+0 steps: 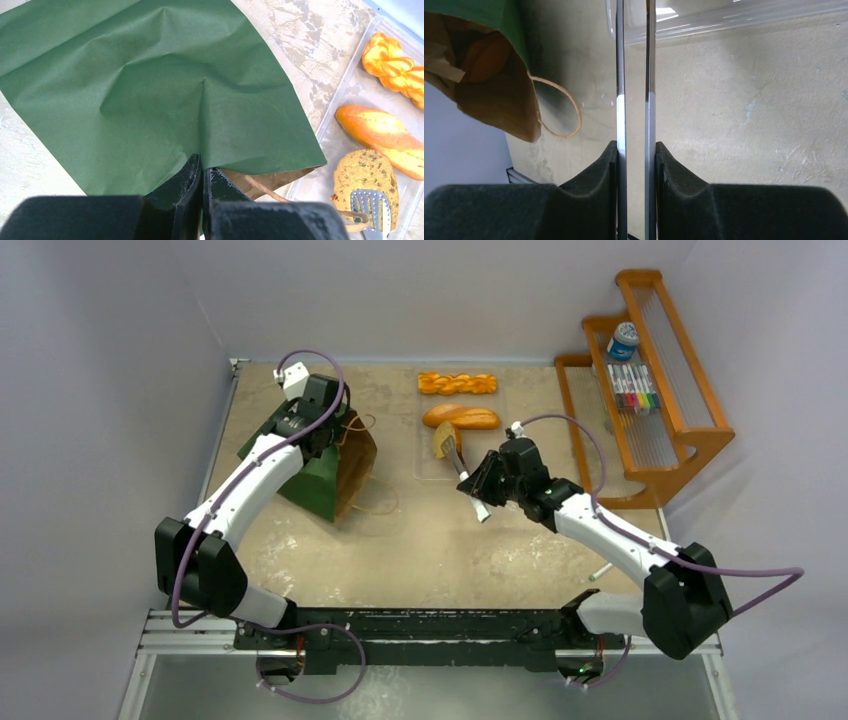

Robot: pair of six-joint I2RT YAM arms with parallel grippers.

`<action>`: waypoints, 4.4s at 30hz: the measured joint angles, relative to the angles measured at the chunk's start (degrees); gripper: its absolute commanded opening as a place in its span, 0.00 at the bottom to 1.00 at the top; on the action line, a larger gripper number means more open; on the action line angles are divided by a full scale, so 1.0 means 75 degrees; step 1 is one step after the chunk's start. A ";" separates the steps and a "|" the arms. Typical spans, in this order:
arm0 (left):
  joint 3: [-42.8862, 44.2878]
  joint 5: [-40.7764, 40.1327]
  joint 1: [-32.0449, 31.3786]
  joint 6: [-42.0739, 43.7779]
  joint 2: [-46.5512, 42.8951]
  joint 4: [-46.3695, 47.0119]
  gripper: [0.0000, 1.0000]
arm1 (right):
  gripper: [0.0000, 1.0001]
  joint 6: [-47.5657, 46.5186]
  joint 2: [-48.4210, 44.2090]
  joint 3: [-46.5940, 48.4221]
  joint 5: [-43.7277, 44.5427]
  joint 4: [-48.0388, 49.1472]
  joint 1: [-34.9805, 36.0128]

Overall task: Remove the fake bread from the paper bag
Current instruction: Place the fake bread in the container, then take out the fake bread from the paper bag.

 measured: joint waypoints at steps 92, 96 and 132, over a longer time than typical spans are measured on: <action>0.0000 0.0510 0.0000 0.0624 -0.0198 0.0026 0.00 | 0.44 0.1728 0.0242 -0.0831 -0.0085 0.1241 0.0318; 0.0000 0.0510 0.0000 0.0624 -0.0198 0.0023 0.00 | 0.43 0.1728 -0.0079 -0.0991 -0.0108 0.0991 0.0318; 0.0291 0.0600 0.0000 0.0629 -0.0195 -0.0119 0.00 | 0.00 0.1134 0.1437 -0.0163 0.0297 0.1480 -0.1536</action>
